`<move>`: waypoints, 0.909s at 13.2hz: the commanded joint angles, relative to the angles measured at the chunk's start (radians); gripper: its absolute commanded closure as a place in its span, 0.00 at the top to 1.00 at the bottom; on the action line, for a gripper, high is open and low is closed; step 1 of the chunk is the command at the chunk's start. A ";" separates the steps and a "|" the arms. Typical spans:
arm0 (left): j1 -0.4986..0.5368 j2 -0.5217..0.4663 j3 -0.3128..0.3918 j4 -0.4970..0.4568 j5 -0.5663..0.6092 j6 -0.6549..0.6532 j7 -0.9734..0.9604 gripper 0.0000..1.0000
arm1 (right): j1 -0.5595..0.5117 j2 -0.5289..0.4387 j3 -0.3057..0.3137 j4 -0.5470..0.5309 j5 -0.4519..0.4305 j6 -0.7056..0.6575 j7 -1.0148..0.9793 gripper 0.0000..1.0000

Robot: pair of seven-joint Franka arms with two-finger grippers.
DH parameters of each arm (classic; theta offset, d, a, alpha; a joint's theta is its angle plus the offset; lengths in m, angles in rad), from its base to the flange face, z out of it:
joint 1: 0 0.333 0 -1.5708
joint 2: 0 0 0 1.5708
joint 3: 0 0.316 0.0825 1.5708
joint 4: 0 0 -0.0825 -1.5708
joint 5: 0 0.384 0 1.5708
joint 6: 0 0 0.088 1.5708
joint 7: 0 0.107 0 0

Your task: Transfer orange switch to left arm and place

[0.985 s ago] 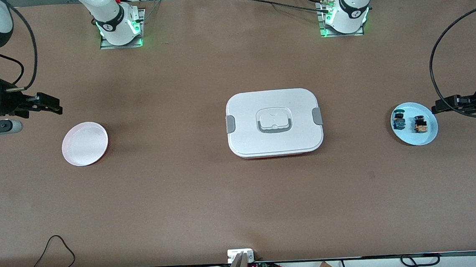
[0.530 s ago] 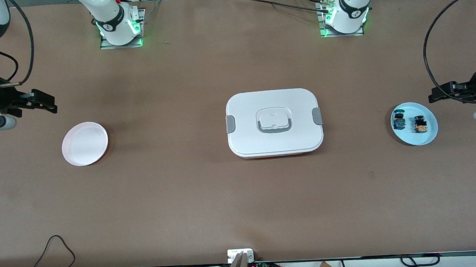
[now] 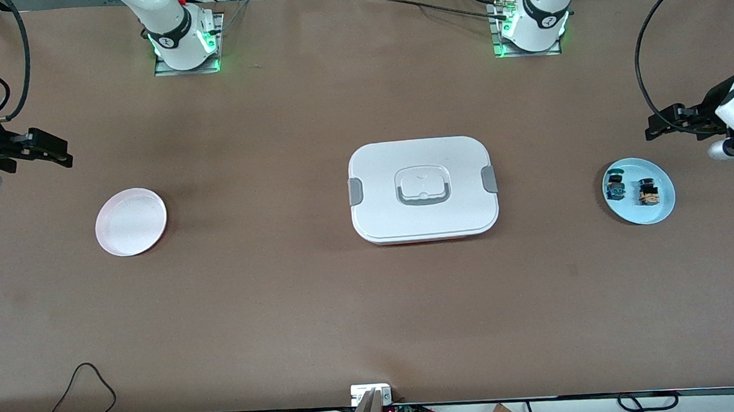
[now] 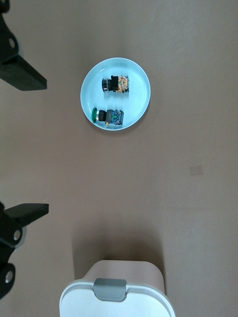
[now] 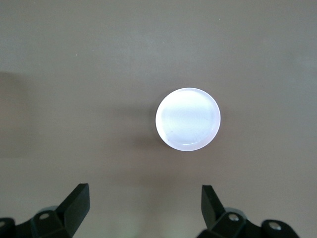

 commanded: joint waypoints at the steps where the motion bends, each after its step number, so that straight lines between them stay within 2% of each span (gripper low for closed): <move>1: -0.012 -0.025 0.007 -0.023 -0.017 -0.004 -0.019 1.00 | -0.002 -0.008 0.006 0.008 -0.012 -0.019 0.000 1.00; 5: -0.009 -0.025 0.005 0.006 -0.009 -0.012 -0.019 1.00 | -0.002 -0.008 0.006 0.008 -0.010 -0.021 0.000 1.00; 8: -0.010 -0.025 -0.010 0.044 0.065 -0.036 -0.020 1.00 | -0.003 -0.008 0.004 0.008 -0.009 -0.021 0.000 1.00; 12: -0.002 -0.016 -0.012 0.058 0.054 -0.035 -0.017 1.00 | -0.002 -0.008 0.007 0.009 -0.012 -0.021 0.003 1.00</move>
